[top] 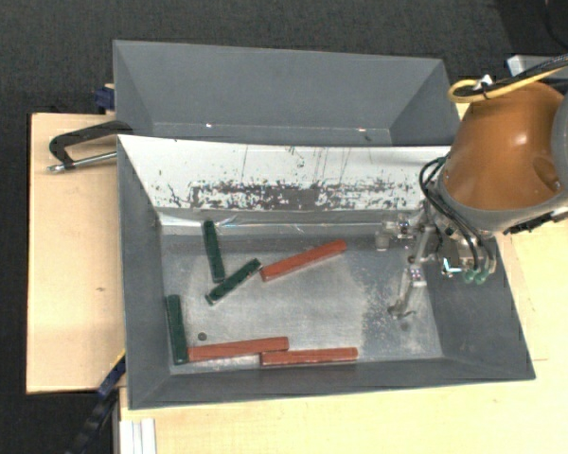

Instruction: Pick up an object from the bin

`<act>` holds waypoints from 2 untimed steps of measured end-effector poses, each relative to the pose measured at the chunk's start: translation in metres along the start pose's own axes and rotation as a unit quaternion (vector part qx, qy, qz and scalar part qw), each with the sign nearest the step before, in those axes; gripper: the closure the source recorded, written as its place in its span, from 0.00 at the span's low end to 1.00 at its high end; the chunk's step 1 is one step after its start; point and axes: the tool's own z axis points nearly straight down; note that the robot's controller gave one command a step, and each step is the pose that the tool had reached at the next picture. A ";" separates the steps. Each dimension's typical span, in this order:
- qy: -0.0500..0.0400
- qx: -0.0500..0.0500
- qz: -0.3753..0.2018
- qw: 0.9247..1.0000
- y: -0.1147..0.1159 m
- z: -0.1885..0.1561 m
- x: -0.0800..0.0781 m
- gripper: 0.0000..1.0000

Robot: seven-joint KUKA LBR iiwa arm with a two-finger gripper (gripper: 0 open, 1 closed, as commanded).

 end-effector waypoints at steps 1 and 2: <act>-0.004 0.000 -0.001 1.000 0.000 -0.004 -0.002 0.00; -0.009 0.001 -0.014 1.000 0.029 0.034 -0.029 0.00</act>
Offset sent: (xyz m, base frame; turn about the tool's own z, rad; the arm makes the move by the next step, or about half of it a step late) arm 0.0478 0.0586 -0.0783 -0.0585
